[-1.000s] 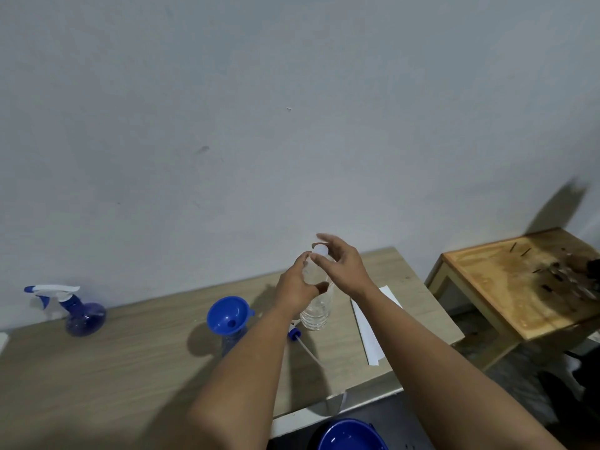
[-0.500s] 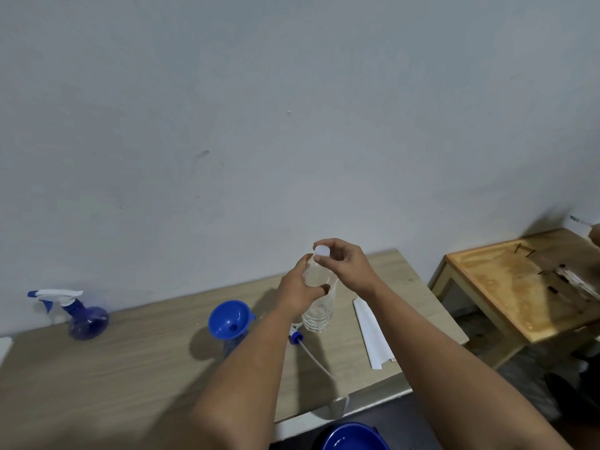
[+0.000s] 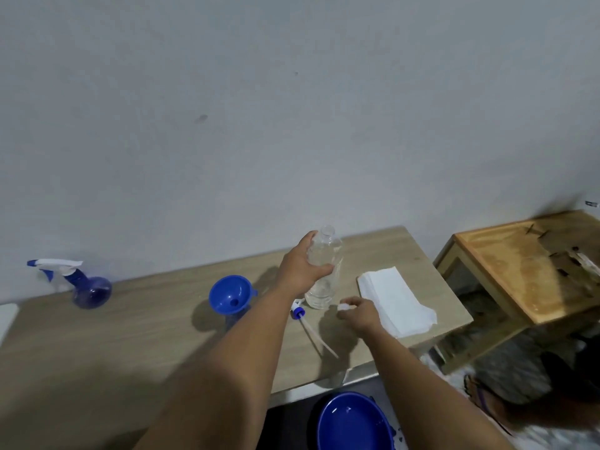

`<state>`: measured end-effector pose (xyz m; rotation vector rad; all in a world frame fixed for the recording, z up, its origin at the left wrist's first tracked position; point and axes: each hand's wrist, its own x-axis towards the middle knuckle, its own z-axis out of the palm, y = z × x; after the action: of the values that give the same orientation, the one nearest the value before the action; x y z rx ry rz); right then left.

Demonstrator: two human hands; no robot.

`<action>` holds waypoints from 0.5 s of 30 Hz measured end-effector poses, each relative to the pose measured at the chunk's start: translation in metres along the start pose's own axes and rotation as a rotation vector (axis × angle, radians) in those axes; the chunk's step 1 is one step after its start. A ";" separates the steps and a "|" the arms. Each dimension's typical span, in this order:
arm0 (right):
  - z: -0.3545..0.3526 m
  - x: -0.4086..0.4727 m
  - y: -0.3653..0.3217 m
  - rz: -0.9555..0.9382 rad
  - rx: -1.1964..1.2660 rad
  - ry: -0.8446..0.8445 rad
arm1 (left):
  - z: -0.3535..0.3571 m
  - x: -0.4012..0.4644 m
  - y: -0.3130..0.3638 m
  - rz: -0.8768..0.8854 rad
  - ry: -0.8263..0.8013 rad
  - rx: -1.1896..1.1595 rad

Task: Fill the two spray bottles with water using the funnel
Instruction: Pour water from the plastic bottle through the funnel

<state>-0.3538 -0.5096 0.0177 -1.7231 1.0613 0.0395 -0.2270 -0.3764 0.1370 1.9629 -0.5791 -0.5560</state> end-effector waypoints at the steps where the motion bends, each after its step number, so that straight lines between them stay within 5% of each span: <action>1: 0.008 -0.003 0.009 0.015 -0.040 -0.022 | 0.000 0.001 -0.001 0.000 -0.001 0.005; 12: 0.017 -0.015 0.017 0.042 -0.230 -0.052 | -0.002 -0.003 0.001 0.020 -0.007 0.036; 15: 0.004 -0.020 0.002 -0.064 -0.232 0.074 | -0.003 -0.004 0.006 0.019 -0.014 0.083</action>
<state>-0.3649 -0.4941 0.0242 -1.9792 1.0889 0.0613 -0.2291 -0.3743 0.1443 2.0306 -0.6380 -0.5420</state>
